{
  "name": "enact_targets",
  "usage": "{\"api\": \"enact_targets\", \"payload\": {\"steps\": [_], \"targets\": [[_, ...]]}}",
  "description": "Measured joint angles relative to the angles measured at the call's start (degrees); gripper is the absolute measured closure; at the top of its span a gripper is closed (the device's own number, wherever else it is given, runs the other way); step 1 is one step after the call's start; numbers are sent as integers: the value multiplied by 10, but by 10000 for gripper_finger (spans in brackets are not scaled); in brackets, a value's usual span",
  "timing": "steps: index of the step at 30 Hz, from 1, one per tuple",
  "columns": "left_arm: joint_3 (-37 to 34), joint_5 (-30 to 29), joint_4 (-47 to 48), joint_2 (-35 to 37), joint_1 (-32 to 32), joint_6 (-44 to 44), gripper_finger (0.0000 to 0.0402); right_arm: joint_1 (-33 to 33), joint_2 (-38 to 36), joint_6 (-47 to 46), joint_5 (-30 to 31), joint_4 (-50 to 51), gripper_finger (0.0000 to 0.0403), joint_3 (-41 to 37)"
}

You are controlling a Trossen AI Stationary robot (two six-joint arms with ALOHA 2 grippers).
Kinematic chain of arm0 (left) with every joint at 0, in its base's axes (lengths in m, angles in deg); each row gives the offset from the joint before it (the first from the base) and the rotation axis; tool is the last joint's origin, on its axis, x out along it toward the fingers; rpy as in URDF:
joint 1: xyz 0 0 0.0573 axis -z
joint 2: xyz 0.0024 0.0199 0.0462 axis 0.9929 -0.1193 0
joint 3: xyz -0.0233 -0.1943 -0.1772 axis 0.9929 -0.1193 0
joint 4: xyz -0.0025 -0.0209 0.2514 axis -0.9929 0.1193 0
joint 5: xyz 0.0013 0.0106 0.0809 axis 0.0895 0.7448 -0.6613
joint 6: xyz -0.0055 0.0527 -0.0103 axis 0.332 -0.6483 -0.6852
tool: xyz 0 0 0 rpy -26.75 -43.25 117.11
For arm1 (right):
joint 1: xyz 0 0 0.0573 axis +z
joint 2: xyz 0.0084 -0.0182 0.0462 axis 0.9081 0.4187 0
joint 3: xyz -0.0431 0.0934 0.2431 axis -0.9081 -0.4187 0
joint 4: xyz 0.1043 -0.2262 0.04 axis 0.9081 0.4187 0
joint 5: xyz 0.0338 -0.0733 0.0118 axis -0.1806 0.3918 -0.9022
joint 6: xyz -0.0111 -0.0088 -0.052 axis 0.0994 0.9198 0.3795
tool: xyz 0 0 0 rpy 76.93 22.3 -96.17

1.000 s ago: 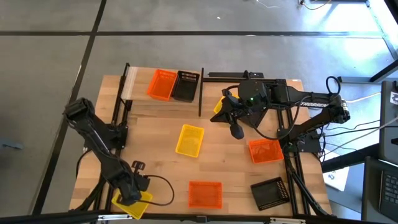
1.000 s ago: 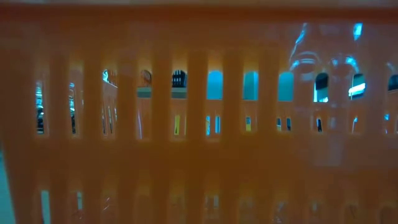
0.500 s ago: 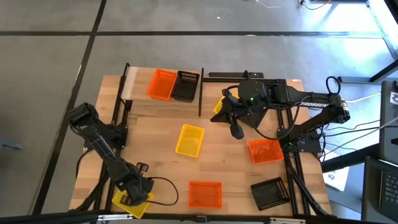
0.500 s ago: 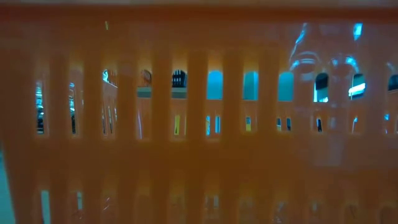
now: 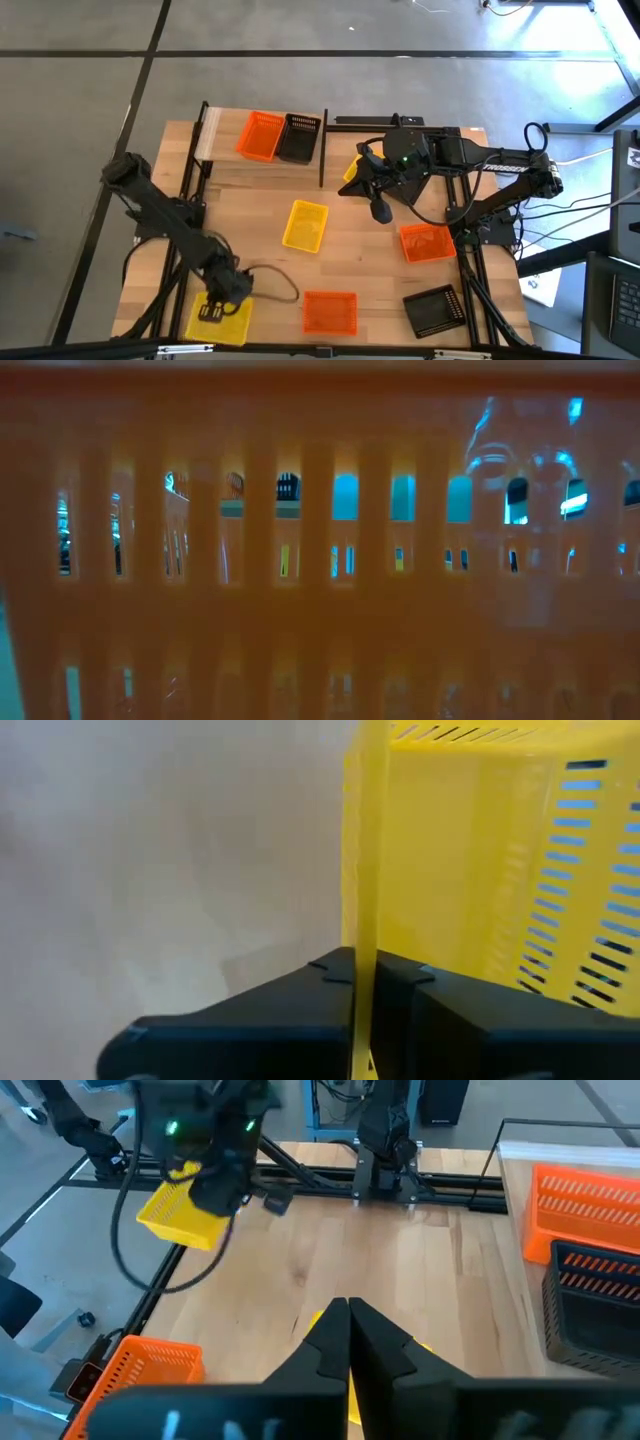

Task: Stack baskets on shelf by color
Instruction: Put the bottom yellow basket on the shelf

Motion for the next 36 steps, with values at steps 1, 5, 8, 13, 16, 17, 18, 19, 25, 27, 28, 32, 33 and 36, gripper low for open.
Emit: {"api": "enact_targets", "payload": {"steps": [1,5,8,13,16,17,18,19,25,27,28,32,33,36], "targets": [[5,-9,12,18,-9,12,401,0,0,5,0,0,402,0],[30,-86,80,96,-47,88,401,0,-2,27,0,1,402,0],[58,-170,133,153,-73,159,401,0,-5,31,0,4,402,0],[110,-309,225,220,-119,297,401,0,-11,30,51,12,402,0],[150,-377,296,238,-151,337,401,0,-13,31,106,21,402,0],[164,-396,321,239,-162,345,401,0,-13,31,127,20,402,0],[179,-414,343,240,-175,353,401,0,-14,31,144,19,402,0],[196,-433,364,240,-189,354,401,0,-14,31,156,20,402,0],[286,-537,449,239,-288,342,401,0,-14,31,175,24,402,0],[308,-551,477,239,-331,321,401,0,-14,31,175,24,402,0],[317,-555,481,239,-353,312,401,0,-14,31,175,24,402,0],[329,-571,480,239,-442,259,401,0,-14,31,175,24,402,0],[329,-573,478,239,-465,242,401,0,-14,31,175,24,402,0],[329,-575,480,238,-530,193,401,0,-14,30,177,22,402,0]]}}
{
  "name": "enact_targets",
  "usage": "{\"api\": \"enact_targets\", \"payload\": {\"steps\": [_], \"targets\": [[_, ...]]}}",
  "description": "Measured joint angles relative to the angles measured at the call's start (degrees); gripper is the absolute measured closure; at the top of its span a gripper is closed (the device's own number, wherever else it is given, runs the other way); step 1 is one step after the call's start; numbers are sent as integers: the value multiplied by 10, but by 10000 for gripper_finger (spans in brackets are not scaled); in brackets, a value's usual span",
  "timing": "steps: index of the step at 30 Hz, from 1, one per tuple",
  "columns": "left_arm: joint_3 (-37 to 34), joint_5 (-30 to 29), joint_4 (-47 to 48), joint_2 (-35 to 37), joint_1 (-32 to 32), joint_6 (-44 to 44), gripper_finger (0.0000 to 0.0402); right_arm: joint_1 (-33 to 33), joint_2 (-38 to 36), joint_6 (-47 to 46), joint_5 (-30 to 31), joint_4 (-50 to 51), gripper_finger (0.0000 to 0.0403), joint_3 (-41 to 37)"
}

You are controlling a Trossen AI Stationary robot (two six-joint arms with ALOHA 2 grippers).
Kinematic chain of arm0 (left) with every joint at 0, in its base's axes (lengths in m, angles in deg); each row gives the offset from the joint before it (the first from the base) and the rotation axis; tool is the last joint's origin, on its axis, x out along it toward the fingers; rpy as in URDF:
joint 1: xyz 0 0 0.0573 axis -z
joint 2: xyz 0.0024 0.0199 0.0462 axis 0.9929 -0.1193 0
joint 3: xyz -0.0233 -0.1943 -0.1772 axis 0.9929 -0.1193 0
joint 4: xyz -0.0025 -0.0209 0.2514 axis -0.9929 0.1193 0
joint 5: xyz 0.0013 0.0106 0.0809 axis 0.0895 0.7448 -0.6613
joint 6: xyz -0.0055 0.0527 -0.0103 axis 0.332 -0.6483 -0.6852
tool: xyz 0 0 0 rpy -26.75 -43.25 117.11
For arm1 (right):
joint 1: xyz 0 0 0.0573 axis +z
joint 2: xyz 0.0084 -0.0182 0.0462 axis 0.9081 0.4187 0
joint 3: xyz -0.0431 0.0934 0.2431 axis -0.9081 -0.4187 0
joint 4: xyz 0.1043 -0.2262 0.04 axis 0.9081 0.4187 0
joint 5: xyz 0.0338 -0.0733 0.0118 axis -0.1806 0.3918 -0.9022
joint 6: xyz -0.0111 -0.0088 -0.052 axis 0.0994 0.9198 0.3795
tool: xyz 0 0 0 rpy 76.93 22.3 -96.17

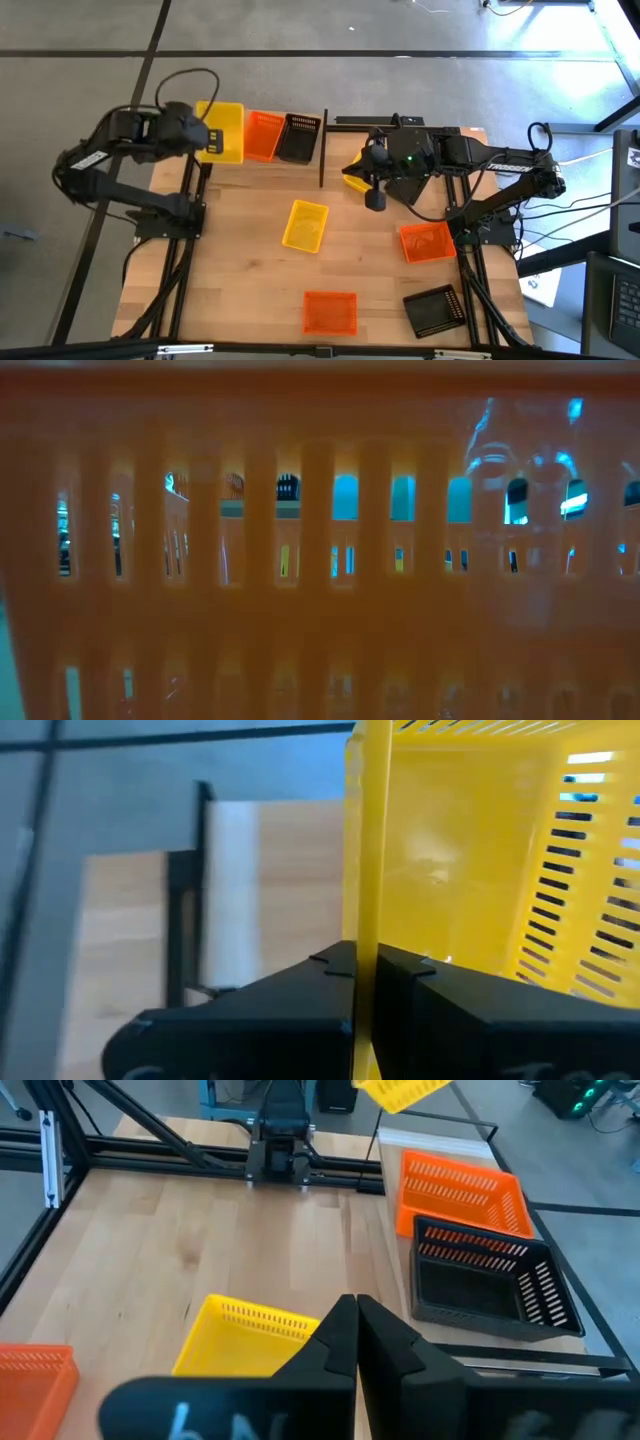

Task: Stack baskets on shelf by color
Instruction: Put the bottom yellow basket on the shelf

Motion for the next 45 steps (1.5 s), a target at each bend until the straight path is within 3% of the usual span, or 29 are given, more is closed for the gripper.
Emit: {"api": "enact_targets", "payload": {"steps": [9,16,31,45], "targets": [[0,7,-1,-30,-144,-97,401,0,0,-33,102,3,402,-1],[0,26,0,-66,-212,-144,402,0,0,-34,113,7,402,-1],[0,78,-8,-169,-289,-231,401,0,0,-33,113,11,402,-1],[0,107,-28,-199,-307,-329,391,0,0,-33,113,11,402,-1]]}}
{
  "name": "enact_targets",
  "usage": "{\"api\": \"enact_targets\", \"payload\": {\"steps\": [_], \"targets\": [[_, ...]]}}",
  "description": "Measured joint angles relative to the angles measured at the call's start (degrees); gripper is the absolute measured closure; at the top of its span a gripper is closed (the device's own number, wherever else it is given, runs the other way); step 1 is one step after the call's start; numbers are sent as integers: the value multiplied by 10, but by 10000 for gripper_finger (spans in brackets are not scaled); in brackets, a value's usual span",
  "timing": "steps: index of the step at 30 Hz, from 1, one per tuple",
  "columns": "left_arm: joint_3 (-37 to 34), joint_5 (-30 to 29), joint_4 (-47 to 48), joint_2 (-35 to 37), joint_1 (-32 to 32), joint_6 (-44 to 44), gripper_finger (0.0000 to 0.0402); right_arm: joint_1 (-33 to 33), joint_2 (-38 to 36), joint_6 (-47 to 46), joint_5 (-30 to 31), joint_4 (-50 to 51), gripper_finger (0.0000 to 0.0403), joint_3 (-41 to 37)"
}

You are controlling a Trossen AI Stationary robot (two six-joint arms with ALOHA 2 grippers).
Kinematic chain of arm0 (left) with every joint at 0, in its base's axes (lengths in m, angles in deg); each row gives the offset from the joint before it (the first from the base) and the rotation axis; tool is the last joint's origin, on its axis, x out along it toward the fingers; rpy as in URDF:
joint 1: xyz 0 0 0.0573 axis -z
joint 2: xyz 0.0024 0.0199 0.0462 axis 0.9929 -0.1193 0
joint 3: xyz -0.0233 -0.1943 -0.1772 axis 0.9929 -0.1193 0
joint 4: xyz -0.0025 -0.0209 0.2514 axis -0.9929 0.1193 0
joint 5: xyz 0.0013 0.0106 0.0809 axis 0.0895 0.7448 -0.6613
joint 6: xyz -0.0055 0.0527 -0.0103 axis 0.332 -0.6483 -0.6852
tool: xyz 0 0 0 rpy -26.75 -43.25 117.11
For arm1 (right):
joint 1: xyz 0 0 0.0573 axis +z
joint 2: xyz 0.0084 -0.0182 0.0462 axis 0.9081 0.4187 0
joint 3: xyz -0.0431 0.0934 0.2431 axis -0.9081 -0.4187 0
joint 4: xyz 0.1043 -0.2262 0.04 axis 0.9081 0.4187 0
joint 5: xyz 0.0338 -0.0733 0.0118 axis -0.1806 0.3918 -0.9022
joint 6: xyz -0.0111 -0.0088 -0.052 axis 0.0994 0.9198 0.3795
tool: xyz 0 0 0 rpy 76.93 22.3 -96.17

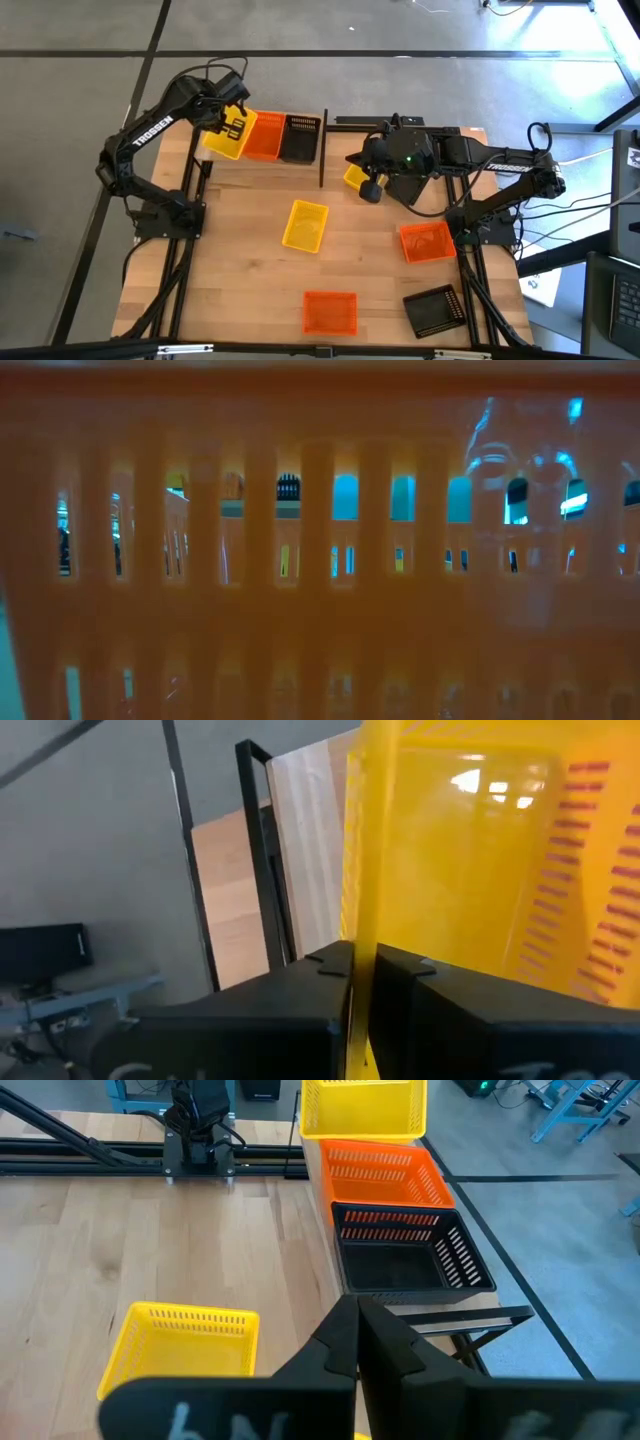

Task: Stack baskets on shelf by color
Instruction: Put the bottom yellow basket on the shelf, then stack the top black basket on top of the black basket on the shelf

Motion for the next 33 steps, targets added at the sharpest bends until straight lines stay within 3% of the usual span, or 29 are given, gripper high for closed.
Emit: {"api": "enact_targets", "payload": {"steps": [12,23,30,33], "targets": [[0,-25,-5,-1,0,-4,343,0,0,0,0,0,402,0],[8,-32,-4,10,2,-36,346,0,-12,-5,-1,5,402,0],[63,-28,-9,53,56,-24,346,-15,-50,-49,-3,148,402,0],[76,-27,-26,71,112,-23,346,-22,-53,-59,-41,222,402,0]]}}
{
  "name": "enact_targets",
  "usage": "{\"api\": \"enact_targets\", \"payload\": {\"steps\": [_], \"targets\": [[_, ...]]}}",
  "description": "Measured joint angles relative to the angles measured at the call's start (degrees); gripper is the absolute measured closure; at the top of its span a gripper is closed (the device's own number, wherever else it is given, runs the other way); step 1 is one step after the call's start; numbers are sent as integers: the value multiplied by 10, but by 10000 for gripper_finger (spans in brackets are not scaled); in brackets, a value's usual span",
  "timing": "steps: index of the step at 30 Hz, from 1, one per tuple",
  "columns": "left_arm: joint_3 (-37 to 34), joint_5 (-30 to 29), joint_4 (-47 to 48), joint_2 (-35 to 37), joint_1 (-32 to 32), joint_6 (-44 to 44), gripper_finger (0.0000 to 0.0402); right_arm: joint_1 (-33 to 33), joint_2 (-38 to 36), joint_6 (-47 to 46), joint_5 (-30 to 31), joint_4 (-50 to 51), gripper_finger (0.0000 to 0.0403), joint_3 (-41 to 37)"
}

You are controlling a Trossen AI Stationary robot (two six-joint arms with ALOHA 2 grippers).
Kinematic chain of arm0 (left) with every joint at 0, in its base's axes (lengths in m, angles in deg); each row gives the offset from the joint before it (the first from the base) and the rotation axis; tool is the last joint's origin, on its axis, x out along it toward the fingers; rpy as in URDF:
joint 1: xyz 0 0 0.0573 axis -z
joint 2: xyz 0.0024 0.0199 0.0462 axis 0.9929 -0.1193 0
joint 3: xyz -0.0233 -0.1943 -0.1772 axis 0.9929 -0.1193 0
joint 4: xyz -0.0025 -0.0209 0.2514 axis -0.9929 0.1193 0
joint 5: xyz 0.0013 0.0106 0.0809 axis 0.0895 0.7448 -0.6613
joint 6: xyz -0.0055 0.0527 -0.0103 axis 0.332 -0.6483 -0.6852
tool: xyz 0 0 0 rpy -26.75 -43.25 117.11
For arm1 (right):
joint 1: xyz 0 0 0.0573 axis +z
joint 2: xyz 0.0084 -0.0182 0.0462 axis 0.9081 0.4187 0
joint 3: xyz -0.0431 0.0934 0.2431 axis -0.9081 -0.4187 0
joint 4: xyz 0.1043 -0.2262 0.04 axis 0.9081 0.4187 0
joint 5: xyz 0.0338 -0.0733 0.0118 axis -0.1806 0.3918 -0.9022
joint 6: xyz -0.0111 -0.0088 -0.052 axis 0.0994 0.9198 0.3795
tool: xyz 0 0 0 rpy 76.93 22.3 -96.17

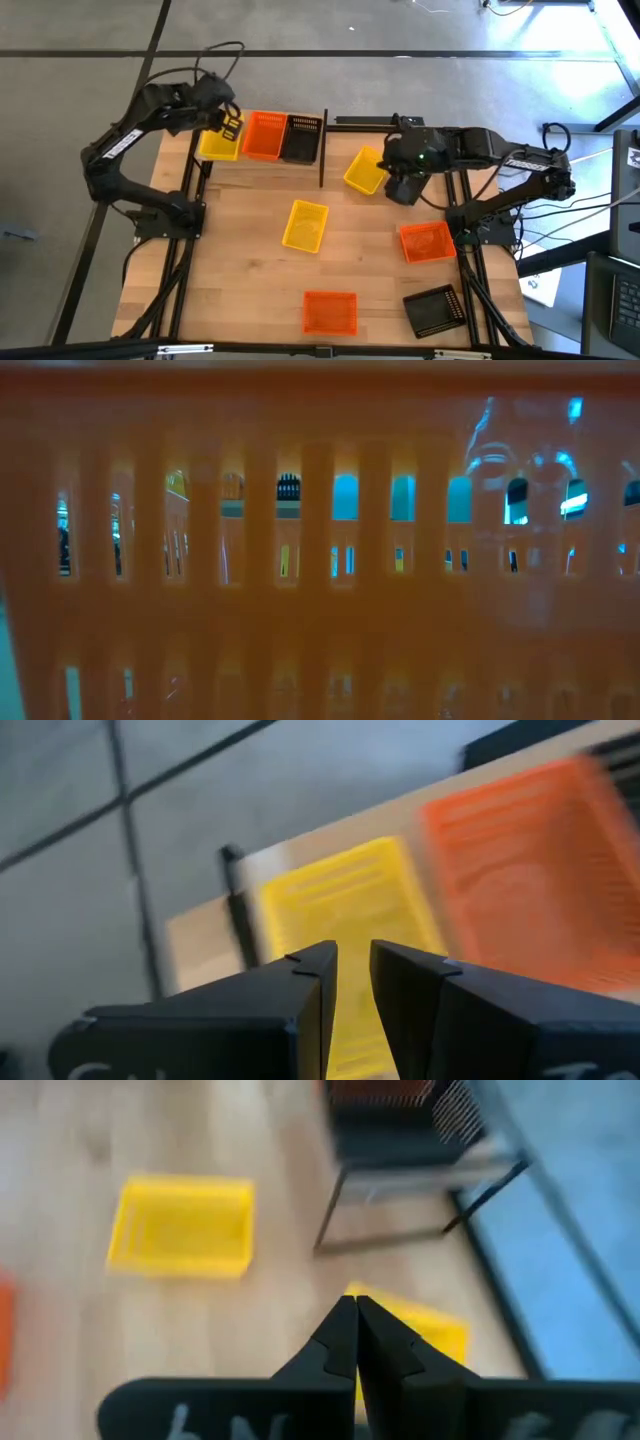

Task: Stack baskets on shelf by color
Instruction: Stack the top black basket on top of the black basket on the shelf

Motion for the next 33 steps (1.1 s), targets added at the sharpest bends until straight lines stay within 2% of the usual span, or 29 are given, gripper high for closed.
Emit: {"api": "enact_targets", "payload": {"steps": [5,10,15,18,24,30,33], "targets": [[1,2,-25,25,106,23,346,-1,8,-30,-66,110,402,0],[1,2,-28,28,206,29,346,-1,30,-197,-71,180,402,0],[1,2,-58,21,278,29,346,-11,47,-269,-72,203,401,0],[1,2,-82,23,305,30,346,-24,51,-277,-83,203,390,0],[1,1,-116,22,348,29,346,-50,66,-286,-135,223,340,-10],[1,1,-126,22,399,28,346,-73,68,-268,-147,218,299,-109],[1,1,-144,22,420,28,346,-82,68,-256,-141,172,292,-161]]}}
